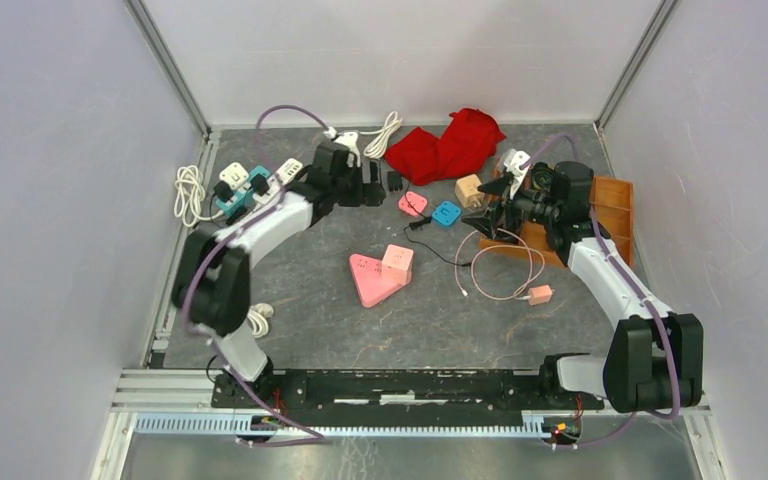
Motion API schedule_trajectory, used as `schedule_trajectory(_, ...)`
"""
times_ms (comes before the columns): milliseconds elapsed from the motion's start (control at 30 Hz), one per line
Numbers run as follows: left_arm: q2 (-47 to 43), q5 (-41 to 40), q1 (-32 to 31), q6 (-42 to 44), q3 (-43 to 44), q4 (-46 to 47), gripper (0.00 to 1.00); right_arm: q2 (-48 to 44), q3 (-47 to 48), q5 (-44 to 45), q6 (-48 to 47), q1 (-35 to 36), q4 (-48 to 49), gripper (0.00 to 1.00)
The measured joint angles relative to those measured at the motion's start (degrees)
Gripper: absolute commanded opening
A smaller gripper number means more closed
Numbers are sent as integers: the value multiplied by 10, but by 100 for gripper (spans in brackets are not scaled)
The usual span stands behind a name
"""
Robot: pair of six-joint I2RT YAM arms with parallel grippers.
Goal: Pull the plug off the socket
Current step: Place the plug at the center of the board, then remove the plug from the socket.
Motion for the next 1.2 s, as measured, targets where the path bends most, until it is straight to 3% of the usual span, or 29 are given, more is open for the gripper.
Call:
schedule_trajectory(267,-369,-33,-8,-13,-323,202,100,-15,-33,-47,-31,12,13,98)
schedule_trajectory(467,-530,-50,-8,-127,-526,271,100,-68,-63,-58,-106,46,12,98)
schedule_trajectory(567,-569,-19,-8,-182,-585,281,100,-78,-64,-80,-135,53,7,98)
schedule_trajectory(667,-609,4,-8,-221,-624,286,100,-50,-31,-97,-180,63,-58,98)
schedule_trajectory(867,-669,19,-8,-271,-697,315,97,-18,23,-47,-217,139,-136,98)
schedule_trajectory(1200,-603,49,-8,-329,-748,400,88,86,148,93,-198,273,-192,98)
